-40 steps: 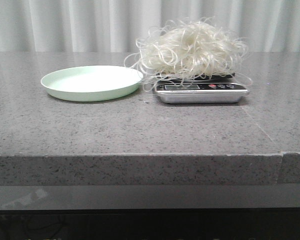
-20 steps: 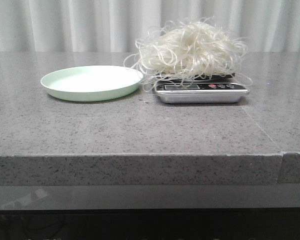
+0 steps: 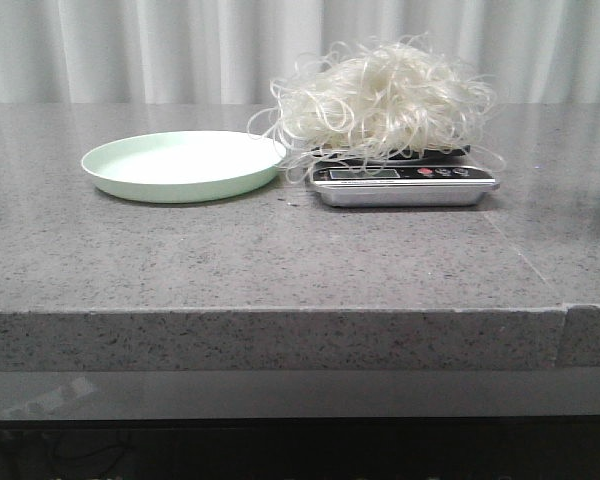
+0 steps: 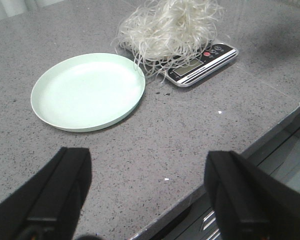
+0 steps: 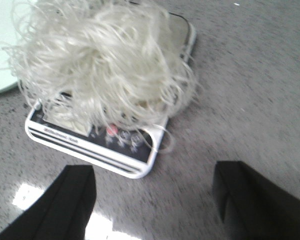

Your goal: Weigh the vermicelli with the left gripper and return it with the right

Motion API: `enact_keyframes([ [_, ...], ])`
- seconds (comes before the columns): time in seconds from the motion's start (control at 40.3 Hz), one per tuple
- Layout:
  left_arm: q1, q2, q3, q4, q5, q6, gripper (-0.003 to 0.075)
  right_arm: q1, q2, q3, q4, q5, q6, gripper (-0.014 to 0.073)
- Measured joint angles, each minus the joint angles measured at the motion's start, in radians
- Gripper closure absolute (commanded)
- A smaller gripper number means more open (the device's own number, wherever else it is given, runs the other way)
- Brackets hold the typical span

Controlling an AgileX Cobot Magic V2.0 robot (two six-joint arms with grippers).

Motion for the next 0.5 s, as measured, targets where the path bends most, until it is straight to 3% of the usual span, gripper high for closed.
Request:
enact_keyframes([
  [0.248, 0.0, 0.0, 0.0, 0.0, -0.002, 0.0, 0.0166, 0.002, 0.217, -0.202, 0.154, 0.045, -0.173, -0.0003],
  [0.496, 0.0, 0.0, 0.0, 0.0, -0.002, 0.0, 0.0166, 0.004, 0.387, -0.331, 0.185, 0.052, -0.25, -0.0003],
])
